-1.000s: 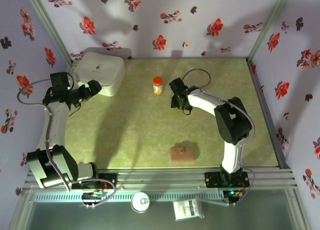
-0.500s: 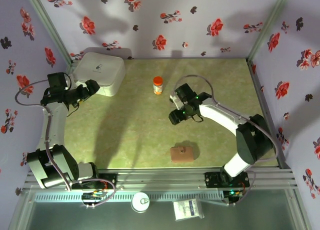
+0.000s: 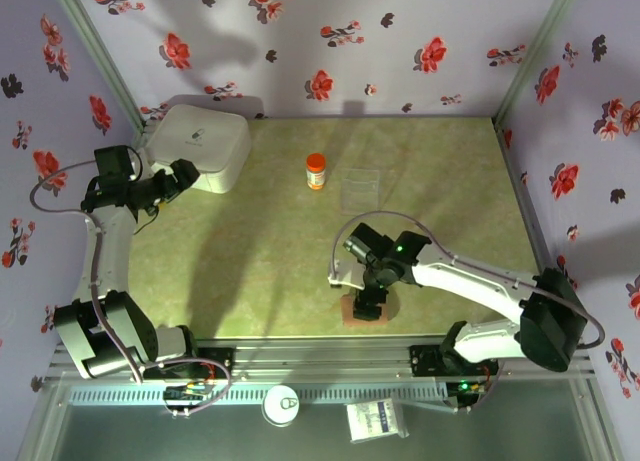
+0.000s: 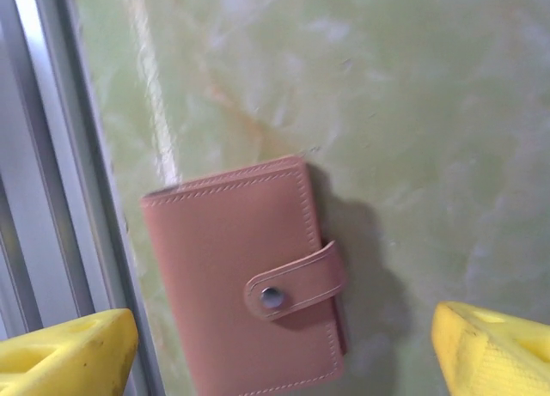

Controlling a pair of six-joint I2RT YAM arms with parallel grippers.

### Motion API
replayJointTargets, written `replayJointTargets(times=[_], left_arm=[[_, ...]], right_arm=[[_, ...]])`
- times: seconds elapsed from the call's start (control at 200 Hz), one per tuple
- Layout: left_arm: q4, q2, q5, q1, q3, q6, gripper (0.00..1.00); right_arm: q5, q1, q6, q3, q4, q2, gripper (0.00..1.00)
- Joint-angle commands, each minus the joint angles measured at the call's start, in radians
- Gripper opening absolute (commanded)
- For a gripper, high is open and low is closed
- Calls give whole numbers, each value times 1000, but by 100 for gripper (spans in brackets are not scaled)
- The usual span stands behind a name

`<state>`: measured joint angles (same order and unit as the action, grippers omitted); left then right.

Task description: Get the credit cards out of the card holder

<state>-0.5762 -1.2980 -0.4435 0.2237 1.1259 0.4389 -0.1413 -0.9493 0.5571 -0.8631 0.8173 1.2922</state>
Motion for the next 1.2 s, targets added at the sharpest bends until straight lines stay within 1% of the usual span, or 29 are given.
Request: replayJointTargets(times=[0.0, 0.115, 0.22, 0.43, 0.625, 0.85, 1.025, 1.195], left_arm=[[14, 1, -29, 12, -10, 14, 100], [10, 2, -30, 11, -9, 12, 100], [13, 4, -29, 11, -12, 12, 100], [9, 4, -29, 14, -9, 11, 100], [9, -4, -29, 15, -9, 14, 100], [6, -11, -29, 17, -9, 16, 100], [4, -13, -30, 17, -8, 17, 100], [4, -15, -31, 19, -7, 18, 100]], right_arm=[[120, -48, 82, 46, 46, -18, 92], [141, -73, 99, 81, 1, -15, 96], [144, -80, 100, 91, -35, 16, 97], [192, -97, 95, 107, -95, 88, 99], [168, -107, 82, 121, -152, 123, 99], [155, -107, 83, 120, -153, 193, 99], [126, -107, 75, 115, -159, 206, 95], [118, -106, 74, 110, -147, 197, 86]])
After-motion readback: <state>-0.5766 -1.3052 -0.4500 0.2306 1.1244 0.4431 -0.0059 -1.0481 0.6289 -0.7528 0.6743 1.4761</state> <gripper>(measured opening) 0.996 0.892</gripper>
